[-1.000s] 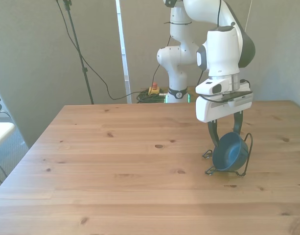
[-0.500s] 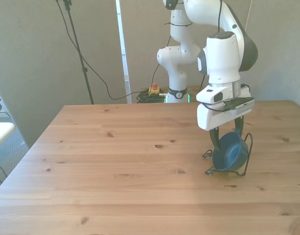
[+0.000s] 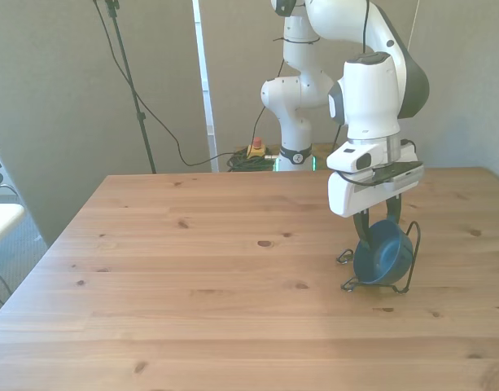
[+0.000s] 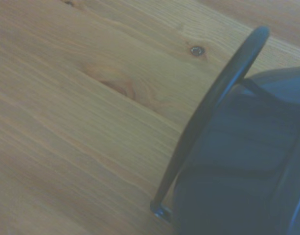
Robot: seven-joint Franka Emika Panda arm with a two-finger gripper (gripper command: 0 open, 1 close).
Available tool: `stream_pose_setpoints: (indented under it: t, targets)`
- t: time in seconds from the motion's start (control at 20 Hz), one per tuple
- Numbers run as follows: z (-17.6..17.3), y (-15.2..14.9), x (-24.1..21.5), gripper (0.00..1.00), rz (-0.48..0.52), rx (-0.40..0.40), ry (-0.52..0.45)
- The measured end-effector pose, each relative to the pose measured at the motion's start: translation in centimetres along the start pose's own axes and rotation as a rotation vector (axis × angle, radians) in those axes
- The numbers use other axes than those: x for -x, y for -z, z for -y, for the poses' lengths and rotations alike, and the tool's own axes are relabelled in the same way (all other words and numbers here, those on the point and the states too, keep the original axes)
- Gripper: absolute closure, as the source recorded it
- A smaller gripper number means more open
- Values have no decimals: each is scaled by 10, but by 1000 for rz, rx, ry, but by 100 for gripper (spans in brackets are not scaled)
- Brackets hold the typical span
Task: Unload the bowl
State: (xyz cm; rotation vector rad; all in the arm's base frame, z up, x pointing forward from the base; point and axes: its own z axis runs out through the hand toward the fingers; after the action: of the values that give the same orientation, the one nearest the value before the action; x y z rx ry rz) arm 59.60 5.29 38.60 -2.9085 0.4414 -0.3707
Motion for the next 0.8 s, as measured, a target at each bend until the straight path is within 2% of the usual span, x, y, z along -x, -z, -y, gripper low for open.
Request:
stream_pose_setpoints:
  t: [0.8]
  targets:
    - [12,4,2,100,-1,-15,21]
